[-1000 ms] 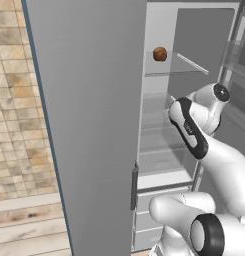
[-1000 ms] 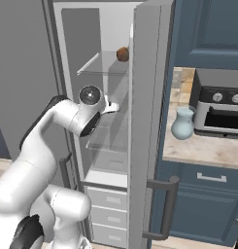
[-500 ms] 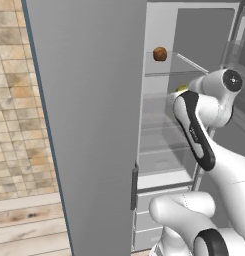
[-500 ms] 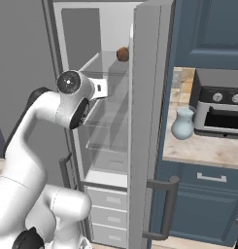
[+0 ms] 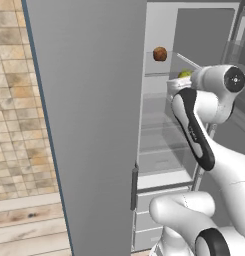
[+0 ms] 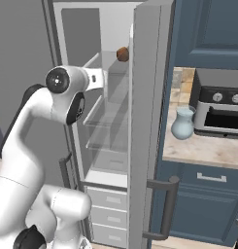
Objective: Move the lemon and bread from the second highest shelf to the top shelf to make space. Then, place the pitcher from the counter on the cleared second highest shelf.
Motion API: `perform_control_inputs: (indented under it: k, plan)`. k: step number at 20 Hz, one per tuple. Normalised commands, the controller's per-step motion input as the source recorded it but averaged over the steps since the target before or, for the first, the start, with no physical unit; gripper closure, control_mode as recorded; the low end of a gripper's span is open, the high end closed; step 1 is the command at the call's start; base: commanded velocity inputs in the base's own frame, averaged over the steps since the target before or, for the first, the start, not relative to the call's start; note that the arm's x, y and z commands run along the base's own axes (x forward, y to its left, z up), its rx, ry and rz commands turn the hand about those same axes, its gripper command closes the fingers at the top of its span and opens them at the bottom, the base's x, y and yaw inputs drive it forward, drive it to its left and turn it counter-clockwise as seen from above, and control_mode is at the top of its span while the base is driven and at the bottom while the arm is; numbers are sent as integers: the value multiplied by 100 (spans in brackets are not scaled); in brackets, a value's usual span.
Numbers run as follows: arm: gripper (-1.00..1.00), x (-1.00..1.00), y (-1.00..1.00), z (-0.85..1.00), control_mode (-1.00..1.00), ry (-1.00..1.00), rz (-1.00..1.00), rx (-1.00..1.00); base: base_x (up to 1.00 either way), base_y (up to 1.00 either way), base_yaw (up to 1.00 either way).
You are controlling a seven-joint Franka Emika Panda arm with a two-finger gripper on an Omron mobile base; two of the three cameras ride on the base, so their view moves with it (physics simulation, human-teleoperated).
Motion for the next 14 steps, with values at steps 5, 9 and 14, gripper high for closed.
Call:
perform_control_inputs:
  k: [5,9,14]
  plan:
    - [100,14,0,65,-100,0,-5,5,0,0,0]
    - [100,52,-4,25,-100,16,-1,11,0,0,0]
    - [100,54,-8,-6,-100,11,0,13,0,0,0]
